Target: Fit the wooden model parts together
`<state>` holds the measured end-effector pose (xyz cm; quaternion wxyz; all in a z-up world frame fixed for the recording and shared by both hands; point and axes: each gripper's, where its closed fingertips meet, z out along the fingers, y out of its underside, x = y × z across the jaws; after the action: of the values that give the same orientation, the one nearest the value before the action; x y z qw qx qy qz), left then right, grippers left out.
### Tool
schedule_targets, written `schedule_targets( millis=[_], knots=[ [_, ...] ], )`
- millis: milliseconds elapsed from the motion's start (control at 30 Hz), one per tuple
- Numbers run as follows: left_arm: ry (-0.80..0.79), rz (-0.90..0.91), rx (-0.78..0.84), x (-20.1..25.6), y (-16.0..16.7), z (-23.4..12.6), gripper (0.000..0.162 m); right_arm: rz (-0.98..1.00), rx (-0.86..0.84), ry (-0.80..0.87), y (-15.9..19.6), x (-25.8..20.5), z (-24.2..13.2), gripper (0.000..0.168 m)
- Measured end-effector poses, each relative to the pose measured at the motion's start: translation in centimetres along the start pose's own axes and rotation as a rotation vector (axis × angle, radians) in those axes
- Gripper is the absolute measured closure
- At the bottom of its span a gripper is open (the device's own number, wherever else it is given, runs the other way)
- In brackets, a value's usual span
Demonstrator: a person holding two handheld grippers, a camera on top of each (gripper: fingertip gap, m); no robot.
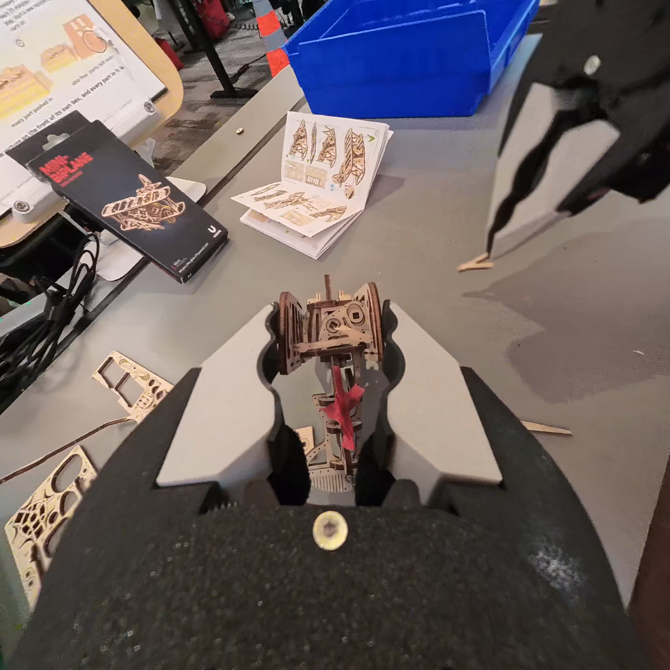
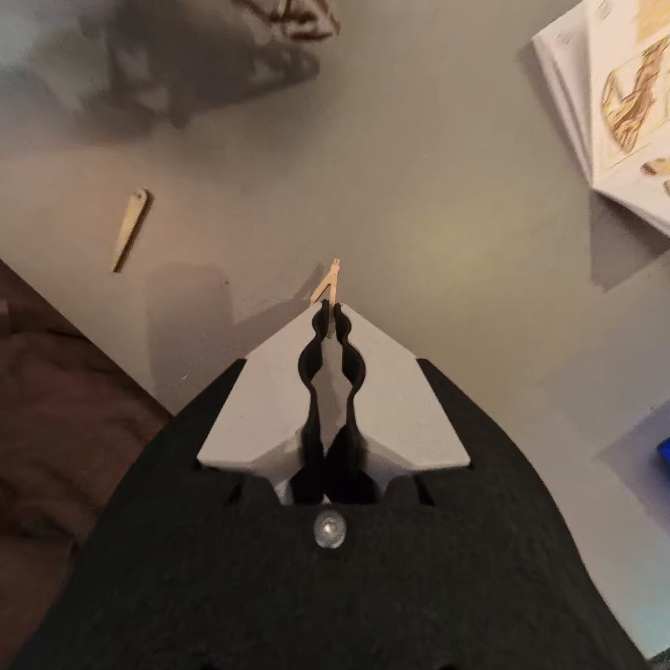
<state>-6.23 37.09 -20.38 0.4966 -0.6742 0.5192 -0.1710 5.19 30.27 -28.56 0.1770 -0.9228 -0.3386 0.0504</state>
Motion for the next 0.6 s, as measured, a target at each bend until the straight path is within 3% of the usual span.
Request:
schedule_targets(
  millis=[367, 600],
  knots=[
    [0.004, -0.001, 0.001, 0.3, -0.1, 0.2, 0.109, 0.169, 0.085, -0.162, 2.0, -2.2, 0.2, 0.166],
    [0.008, 0.000, -0.004, 0.4, 0.0, 0.2, 0.111, 0.203, 0.106, -0.275, 2.6, -2.8, 0.3, 0.155]
  ],
)
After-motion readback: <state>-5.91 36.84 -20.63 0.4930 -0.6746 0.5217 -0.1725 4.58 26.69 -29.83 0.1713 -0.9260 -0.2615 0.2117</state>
